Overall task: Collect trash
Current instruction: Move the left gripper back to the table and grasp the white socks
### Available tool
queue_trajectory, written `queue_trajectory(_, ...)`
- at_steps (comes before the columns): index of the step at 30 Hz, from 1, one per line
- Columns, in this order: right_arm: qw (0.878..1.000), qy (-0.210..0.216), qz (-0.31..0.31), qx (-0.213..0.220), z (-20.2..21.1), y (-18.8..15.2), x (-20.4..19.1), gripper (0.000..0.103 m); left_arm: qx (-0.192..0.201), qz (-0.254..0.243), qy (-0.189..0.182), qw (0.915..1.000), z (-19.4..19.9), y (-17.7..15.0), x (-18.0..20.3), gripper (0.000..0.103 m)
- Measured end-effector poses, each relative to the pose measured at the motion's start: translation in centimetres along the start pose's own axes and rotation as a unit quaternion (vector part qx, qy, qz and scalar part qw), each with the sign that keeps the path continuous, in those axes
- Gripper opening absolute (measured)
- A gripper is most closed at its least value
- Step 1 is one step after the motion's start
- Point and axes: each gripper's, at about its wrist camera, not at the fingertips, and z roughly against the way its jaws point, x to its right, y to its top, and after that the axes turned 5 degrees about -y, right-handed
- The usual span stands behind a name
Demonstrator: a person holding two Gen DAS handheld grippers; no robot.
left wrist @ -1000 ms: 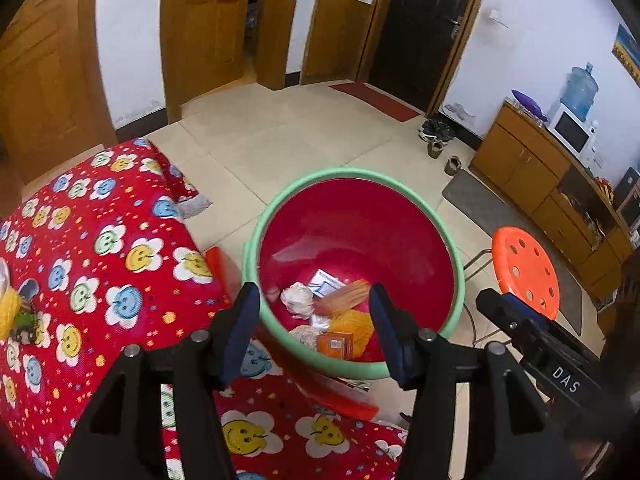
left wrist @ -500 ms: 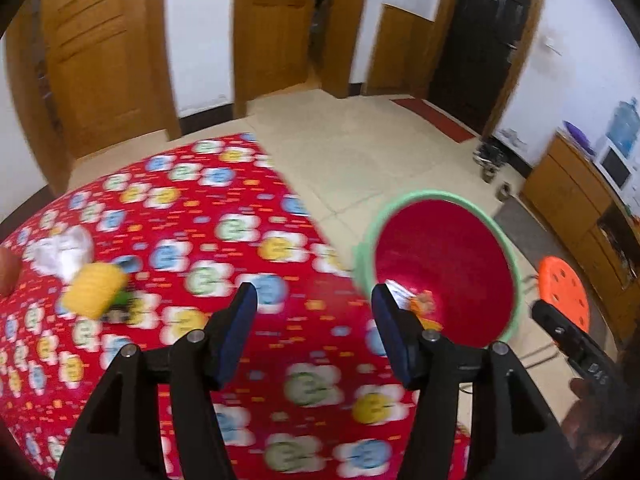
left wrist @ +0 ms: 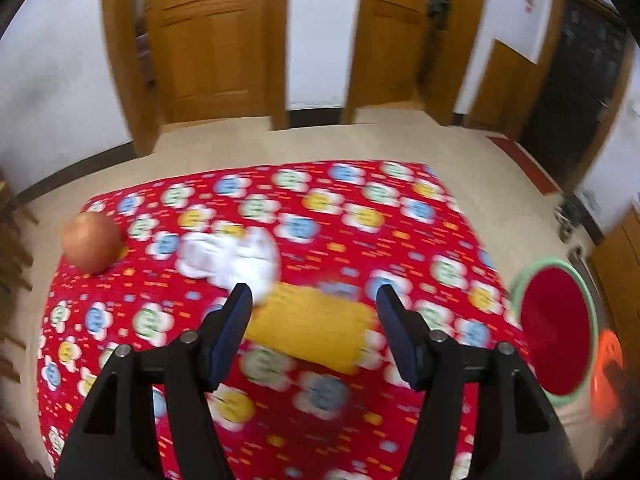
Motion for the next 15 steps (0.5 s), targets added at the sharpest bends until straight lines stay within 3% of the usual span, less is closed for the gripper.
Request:
queue_trajectory(6,1.000,-0.003,0.010,-0.008,-0.9,0.2,-1.3,0.061,-0.015,0.034,0.029,0.9989,-2.8,0.9,-4.1,0.066)
queue_trajectory(15,1.000,-0.005,0.026,-0.015,-1.7,0.3,-2.9,0.061,-0.064,0.046,0.044,0.9959,-7.6,0.7,-6.0,0.067)
